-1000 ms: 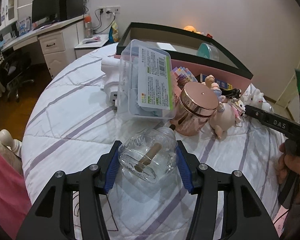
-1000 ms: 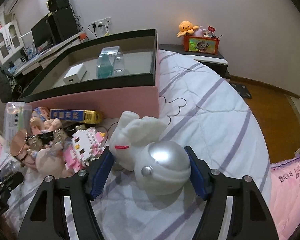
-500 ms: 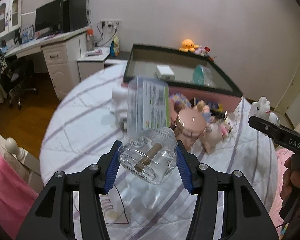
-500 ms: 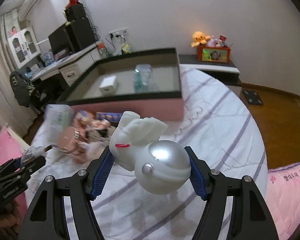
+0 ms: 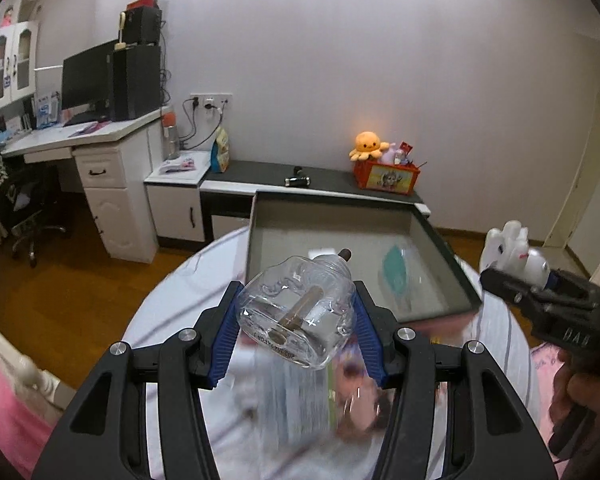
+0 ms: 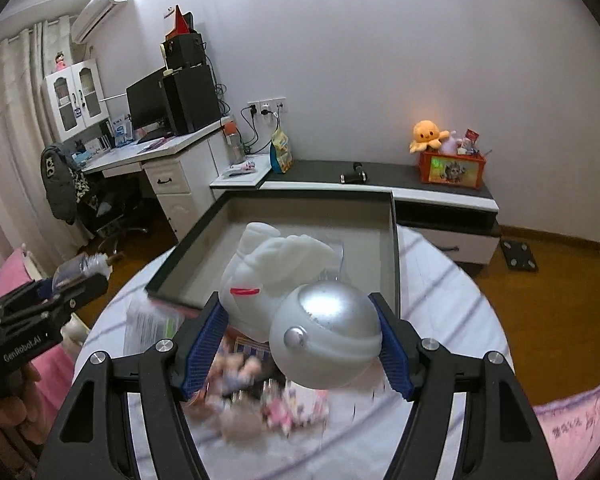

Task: Organize rigid objects
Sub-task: 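Lower the bottle and rabbit figure into the pink box and open both tools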

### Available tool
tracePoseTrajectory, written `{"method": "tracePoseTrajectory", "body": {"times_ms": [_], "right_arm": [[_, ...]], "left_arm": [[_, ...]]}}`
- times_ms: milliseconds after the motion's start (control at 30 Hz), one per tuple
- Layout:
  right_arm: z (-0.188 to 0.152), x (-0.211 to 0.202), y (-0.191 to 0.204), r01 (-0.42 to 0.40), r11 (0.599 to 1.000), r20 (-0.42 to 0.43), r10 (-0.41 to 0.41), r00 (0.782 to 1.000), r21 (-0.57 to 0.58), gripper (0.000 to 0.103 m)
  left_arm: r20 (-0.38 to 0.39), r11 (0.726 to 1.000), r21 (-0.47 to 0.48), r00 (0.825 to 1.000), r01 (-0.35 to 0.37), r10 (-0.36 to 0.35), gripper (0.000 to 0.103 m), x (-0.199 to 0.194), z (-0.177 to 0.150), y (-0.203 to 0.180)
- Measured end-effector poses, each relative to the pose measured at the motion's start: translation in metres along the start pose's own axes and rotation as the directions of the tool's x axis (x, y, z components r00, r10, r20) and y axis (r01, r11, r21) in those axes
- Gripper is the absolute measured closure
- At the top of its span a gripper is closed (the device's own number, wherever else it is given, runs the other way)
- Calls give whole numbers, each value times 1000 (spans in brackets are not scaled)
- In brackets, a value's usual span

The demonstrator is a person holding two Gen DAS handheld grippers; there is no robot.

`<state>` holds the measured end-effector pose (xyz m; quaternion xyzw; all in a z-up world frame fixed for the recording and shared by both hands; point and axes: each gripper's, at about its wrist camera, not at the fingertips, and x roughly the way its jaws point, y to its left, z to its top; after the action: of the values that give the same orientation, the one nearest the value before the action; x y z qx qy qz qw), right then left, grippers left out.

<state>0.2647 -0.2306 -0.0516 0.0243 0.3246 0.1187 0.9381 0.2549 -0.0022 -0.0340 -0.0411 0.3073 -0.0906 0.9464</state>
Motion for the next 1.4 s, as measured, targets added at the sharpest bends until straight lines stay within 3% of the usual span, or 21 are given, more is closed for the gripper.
{"method": "tracePoseTrajectory", "body": {"times_ms": [167, 367, 700, 767, 933, 1000, 1033, 1400], "right_arm": [[19, 35, -1, 3, 1000, -26, -4, 1000, -10, 32], [26, 74, 0, 9, 1000, -68, -11, 998, -19, 32], [28, 119, 8, 23, 997, -129, -32, 991, -71, 31], [26, 123, 10, 23, 995, -137, -36, 990, -96, 29], [24, 113, 5, 45, 996, -124, -55, 991, -80, 17], [23, 106, 4, 61, 995, -115, -69, 991, -77, 10], [22, 103, 2, 53, 996, -111, -61, 992, -69, 0], [6, 42, 0, 38, 998, -45, -37, 998, 39, 0]], "left_arm": [[-33, 1000, 0, 999, 19, -18, 49, 46, 23, -4], [-87, 1000, -13, 996, 27, -28, 49, 94, 28, -7], [-161, 1000, -7, 987, -2, 1, 46, 133, 26, -10], [-167, 1000, -11, 986, -22, 20, 41, 134, 24, -8], [-131, 997, -38, 990, -61, 56, 9, 118, 20, 3], [-105, 996, -31, 992, -78, 74, 5, 107, 19, 4], [-92, 996, -26, 993, -83, 81, 3, 102, 19, 3], [-13, 992, -16, 992, -123, 123, 0, 38, 3, 4]]}}
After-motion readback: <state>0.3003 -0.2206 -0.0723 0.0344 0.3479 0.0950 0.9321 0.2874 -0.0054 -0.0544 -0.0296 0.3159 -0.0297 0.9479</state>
